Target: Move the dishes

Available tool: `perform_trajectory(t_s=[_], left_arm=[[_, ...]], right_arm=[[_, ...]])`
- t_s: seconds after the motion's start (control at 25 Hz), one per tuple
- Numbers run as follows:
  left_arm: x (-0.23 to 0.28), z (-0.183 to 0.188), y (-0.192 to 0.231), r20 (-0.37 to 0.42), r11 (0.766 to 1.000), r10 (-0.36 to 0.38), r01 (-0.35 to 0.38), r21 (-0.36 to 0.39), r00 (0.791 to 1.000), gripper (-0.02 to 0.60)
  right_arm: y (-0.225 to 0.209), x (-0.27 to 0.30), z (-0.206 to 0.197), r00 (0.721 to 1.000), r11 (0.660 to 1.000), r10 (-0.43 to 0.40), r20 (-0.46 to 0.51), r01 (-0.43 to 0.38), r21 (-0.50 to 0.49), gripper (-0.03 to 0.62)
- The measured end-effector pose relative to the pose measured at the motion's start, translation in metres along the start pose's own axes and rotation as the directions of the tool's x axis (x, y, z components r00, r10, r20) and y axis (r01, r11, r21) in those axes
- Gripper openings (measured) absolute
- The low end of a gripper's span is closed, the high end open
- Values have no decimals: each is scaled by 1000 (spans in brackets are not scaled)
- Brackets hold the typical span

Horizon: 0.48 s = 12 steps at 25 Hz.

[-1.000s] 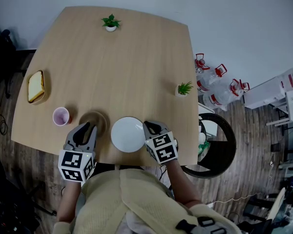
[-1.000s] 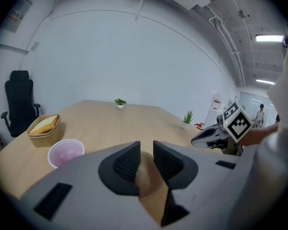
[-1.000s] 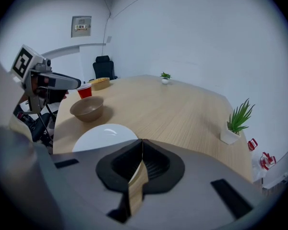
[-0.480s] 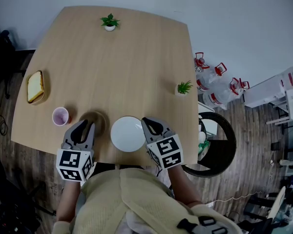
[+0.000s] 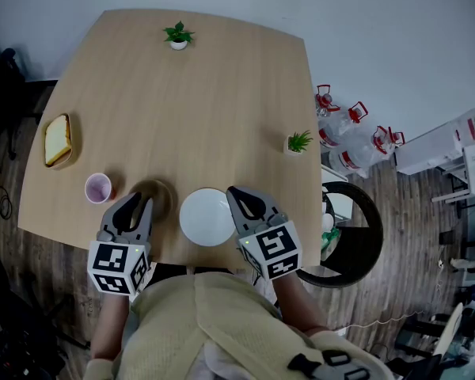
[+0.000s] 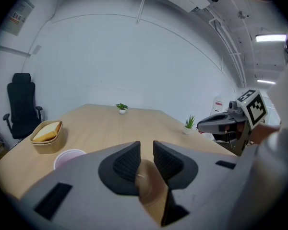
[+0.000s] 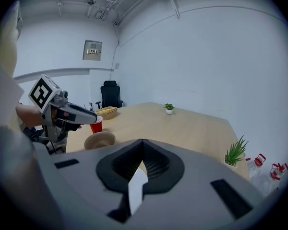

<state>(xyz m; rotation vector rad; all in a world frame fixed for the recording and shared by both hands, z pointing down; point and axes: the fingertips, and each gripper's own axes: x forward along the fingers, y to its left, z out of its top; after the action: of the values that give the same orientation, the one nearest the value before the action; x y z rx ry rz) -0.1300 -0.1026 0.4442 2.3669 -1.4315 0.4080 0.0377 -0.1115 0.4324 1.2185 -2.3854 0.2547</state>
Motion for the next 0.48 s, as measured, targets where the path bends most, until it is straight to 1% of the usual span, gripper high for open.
perform_trajectory(t_s=[0.24,0.48], left_arm=[[-2,6,0,3,1000,-1,1,6,1000,89],[-4,8,4,5,1000,-2,2,-5,1000,89]], right_arm=[[-3,-2,8,999,1000,-5,44,4,19,15],[-4,-2,7,998,999,-7,57,4,49,14]])
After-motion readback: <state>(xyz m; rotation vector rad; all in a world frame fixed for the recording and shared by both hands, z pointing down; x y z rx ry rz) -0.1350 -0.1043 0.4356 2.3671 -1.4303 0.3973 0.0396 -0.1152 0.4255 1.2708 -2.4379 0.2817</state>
